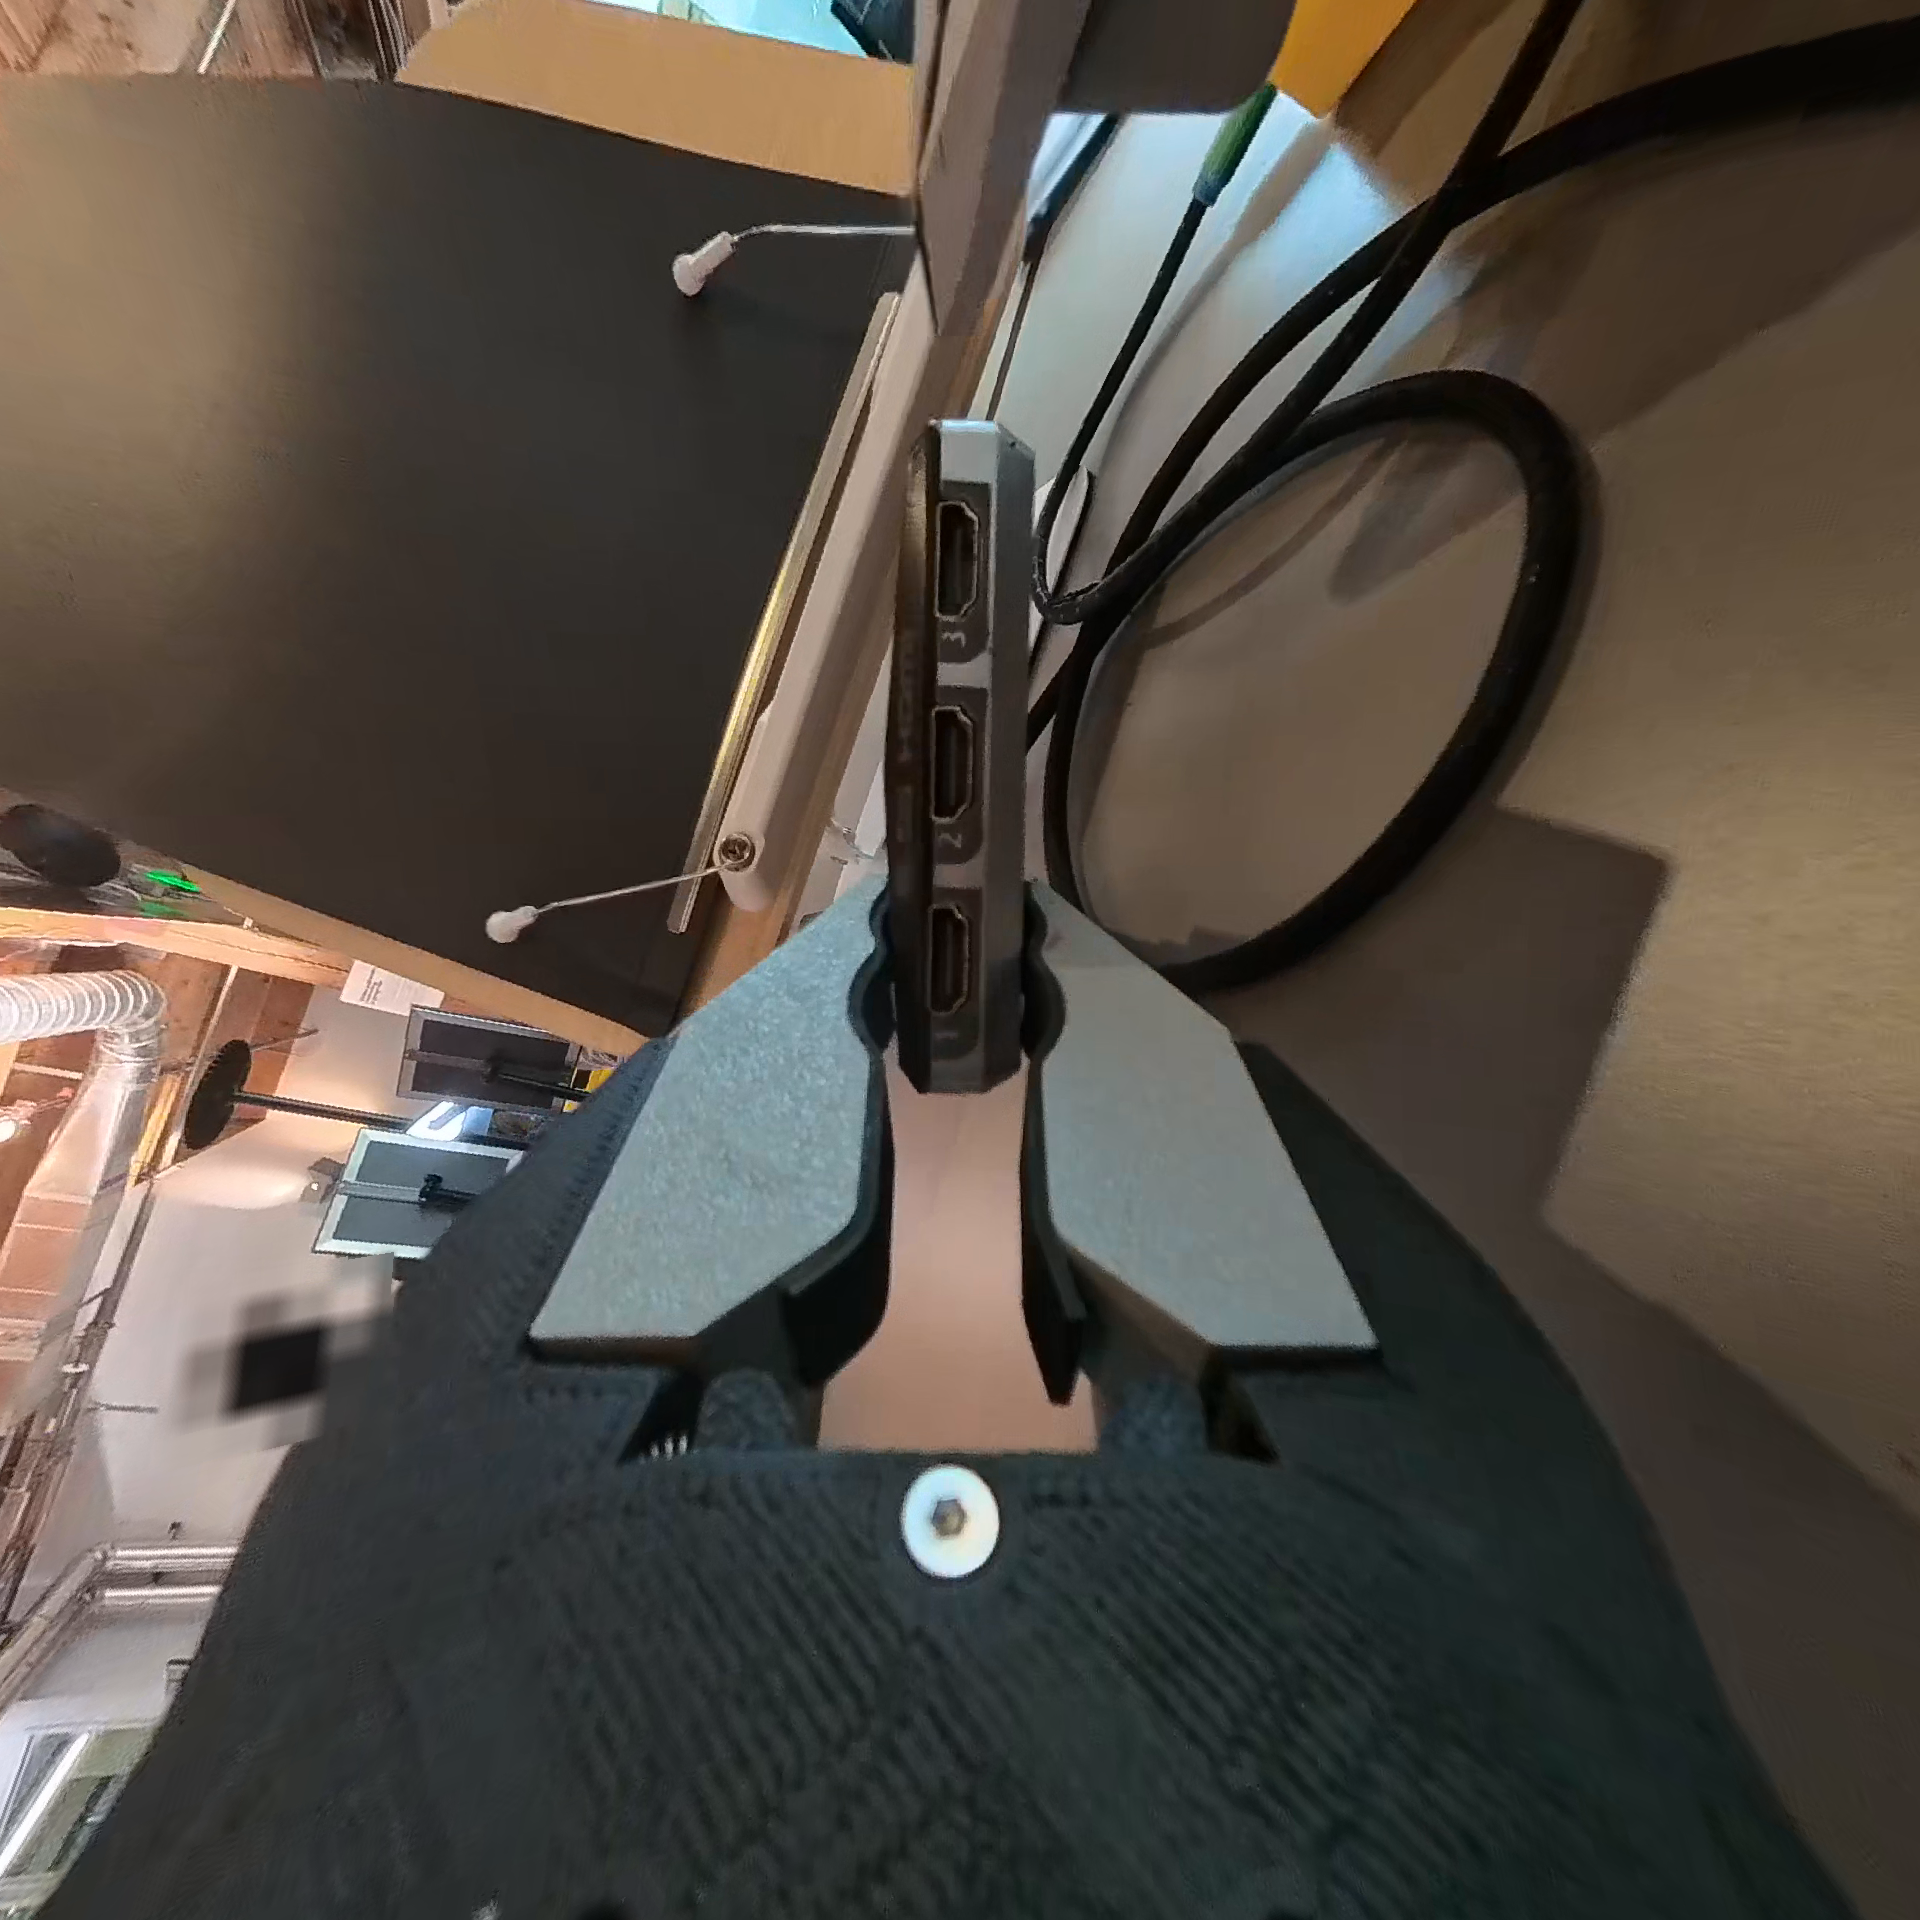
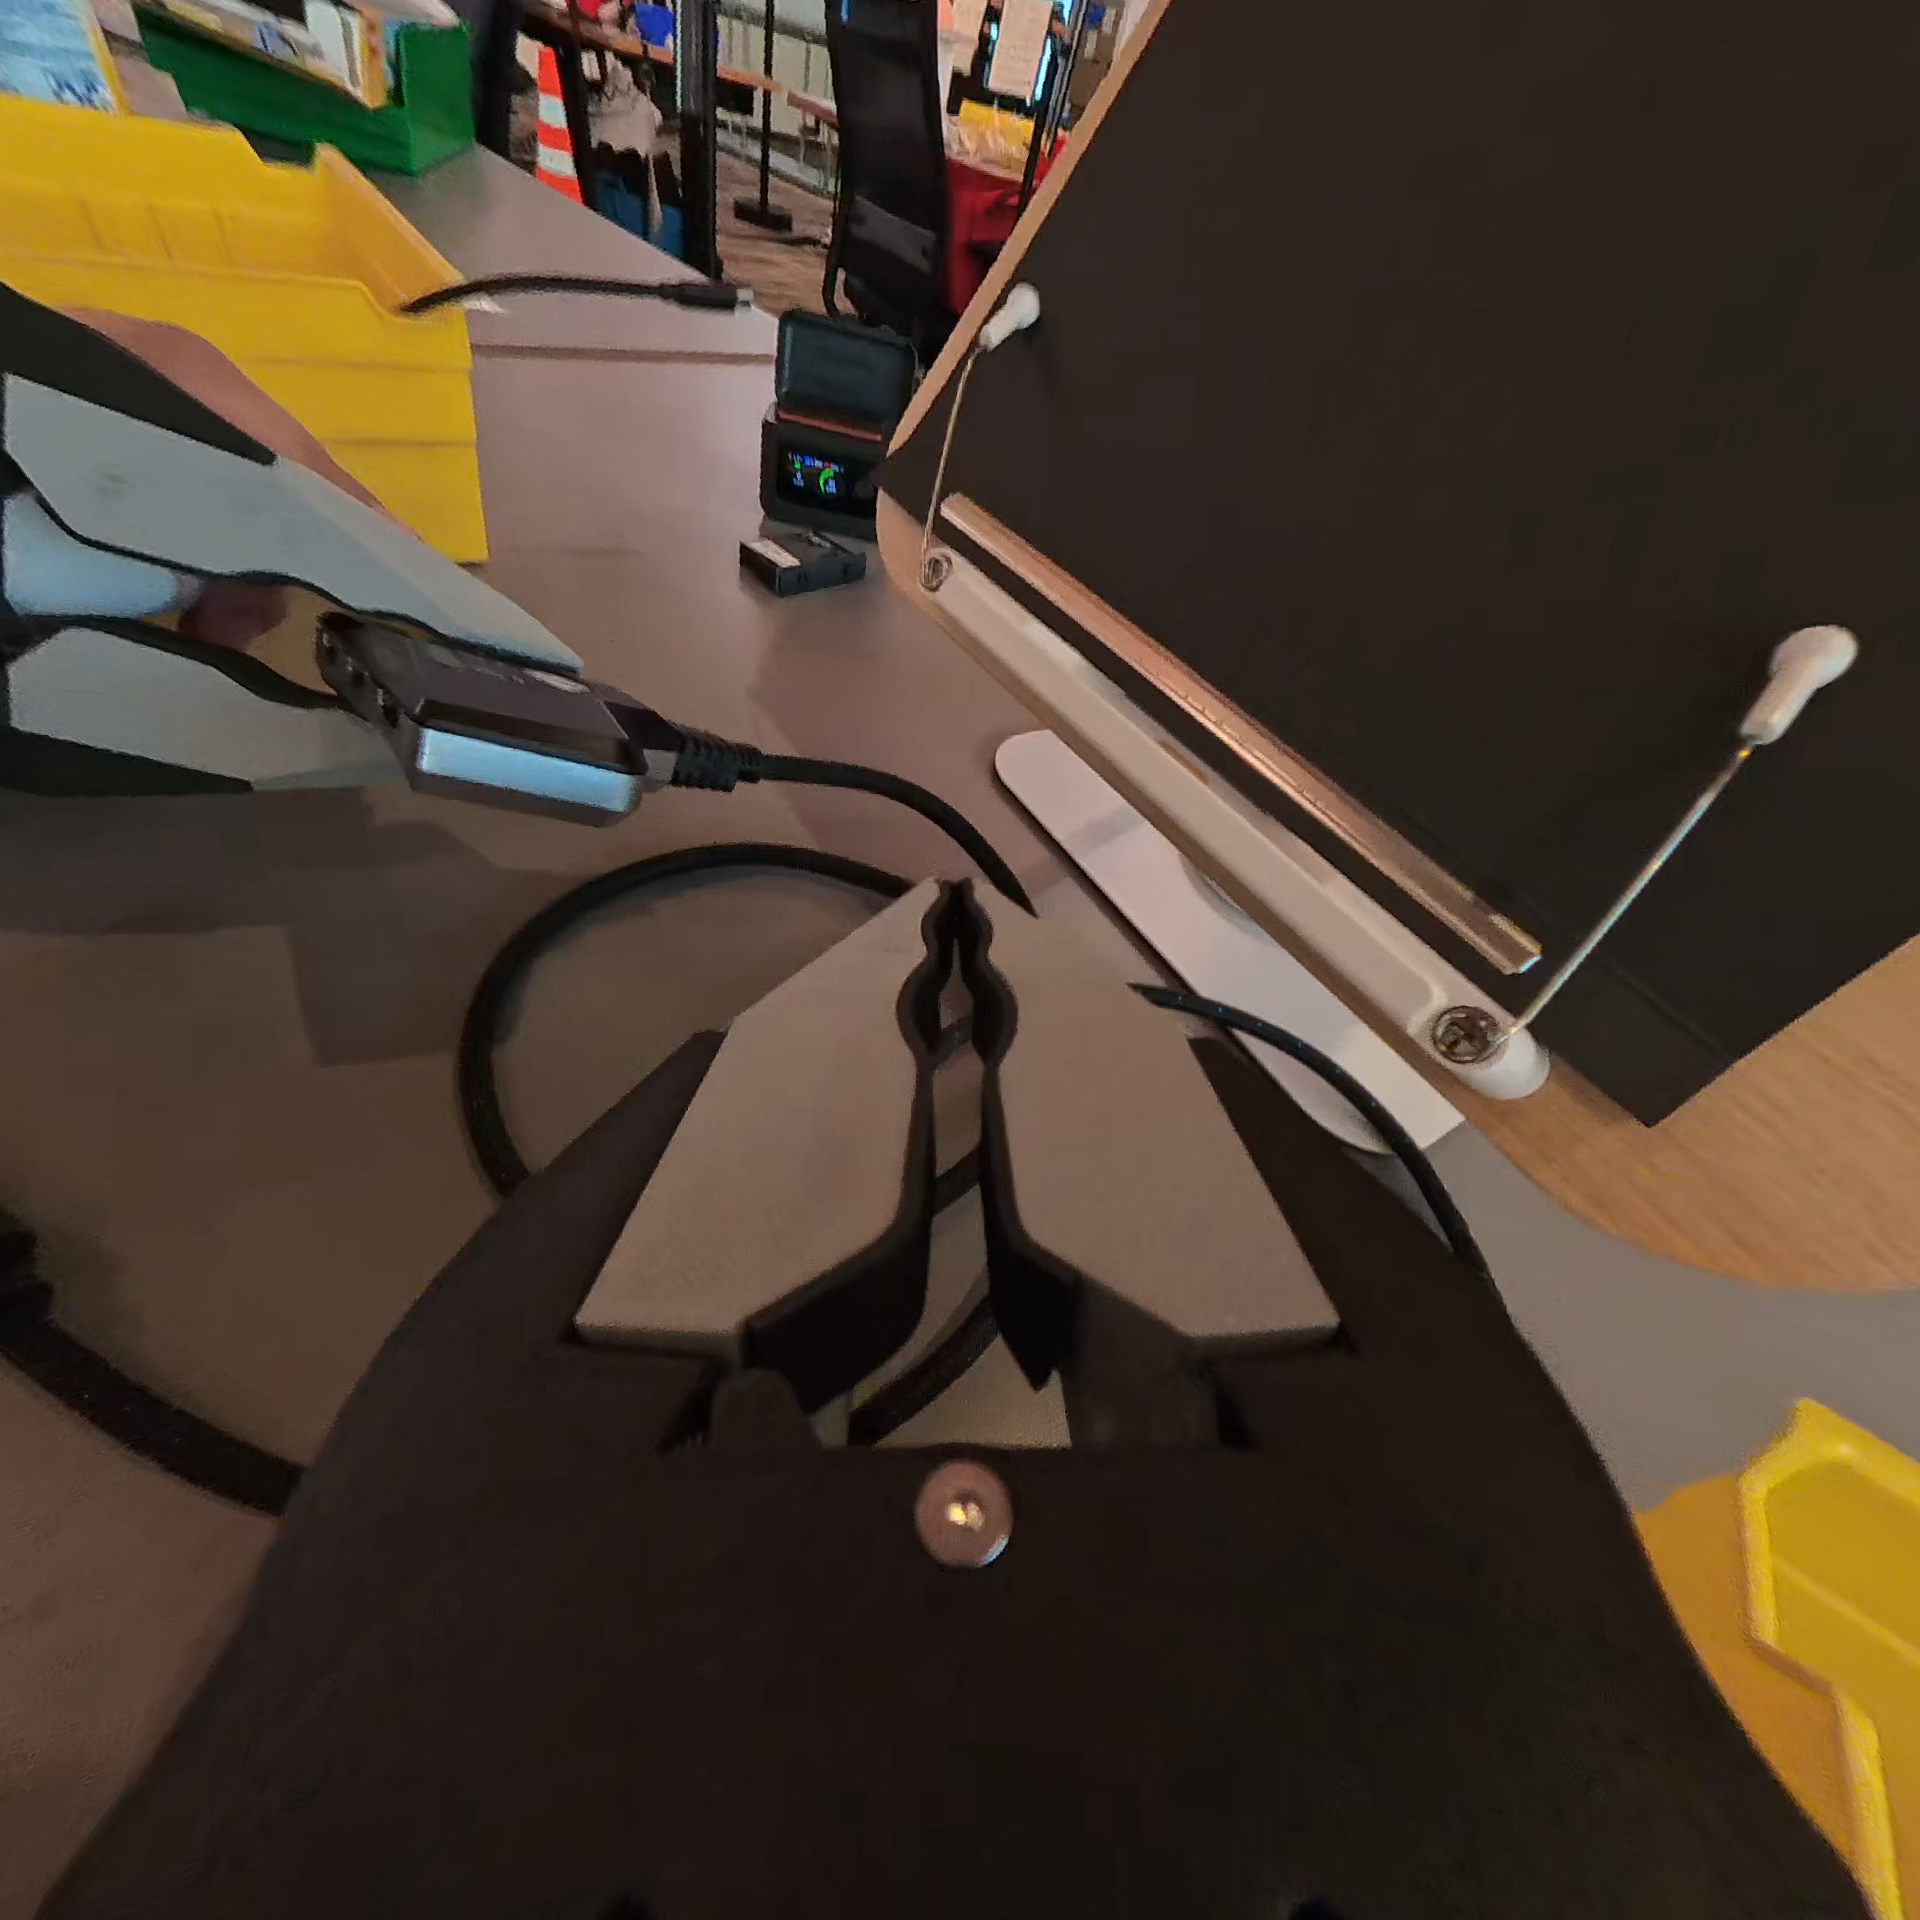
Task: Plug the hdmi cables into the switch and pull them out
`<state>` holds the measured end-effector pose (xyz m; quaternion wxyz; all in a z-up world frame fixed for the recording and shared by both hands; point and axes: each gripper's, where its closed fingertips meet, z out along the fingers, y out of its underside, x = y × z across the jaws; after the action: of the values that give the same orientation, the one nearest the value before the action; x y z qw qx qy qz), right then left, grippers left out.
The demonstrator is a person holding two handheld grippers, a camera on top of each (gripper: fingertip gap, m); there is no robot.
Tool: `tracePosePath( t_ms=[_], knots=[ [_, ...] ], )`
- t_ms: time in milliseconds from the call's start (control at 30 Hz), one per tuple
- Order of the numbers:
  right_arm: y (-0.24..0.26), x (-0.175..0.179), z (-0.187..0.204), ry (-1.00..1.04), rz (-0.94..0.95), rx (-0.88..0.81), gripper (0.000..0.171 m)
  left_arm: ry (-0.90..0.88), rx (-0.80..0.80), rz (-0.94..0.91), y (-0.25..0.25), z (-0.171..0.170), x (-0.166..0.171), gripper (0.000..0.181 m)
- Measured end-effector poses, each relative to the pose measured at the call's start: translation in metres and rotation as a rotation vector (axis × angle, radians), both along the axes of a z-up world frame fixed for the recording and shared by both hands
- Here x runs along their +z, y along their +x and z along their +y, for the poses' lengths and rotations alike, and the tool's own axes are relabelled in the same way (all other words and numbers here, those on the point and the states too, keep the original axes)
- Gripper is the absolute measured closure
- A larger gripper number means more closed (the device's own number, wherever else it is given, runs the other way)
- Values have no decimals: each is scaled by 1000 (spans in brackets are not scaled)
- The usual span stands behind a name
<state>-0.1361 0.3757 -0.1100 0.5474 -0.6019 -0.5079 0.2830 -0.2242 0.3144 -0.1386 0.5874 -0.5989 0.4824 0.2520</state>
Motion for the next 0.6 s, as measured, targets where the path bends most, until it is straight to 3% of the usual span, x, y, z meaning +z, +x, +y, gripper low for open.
tracePosePath(
  t_ms=[300, 600],
  knots=[
    [-10, -29, -4, 83, -186, 1, 171, 0, 5, -10, -1, 2, -2, 163],
    [-10, -37, 0, 89, -228, -25, 171, 20, 5, -6, 0, 1, 1, 163]
  ],
)
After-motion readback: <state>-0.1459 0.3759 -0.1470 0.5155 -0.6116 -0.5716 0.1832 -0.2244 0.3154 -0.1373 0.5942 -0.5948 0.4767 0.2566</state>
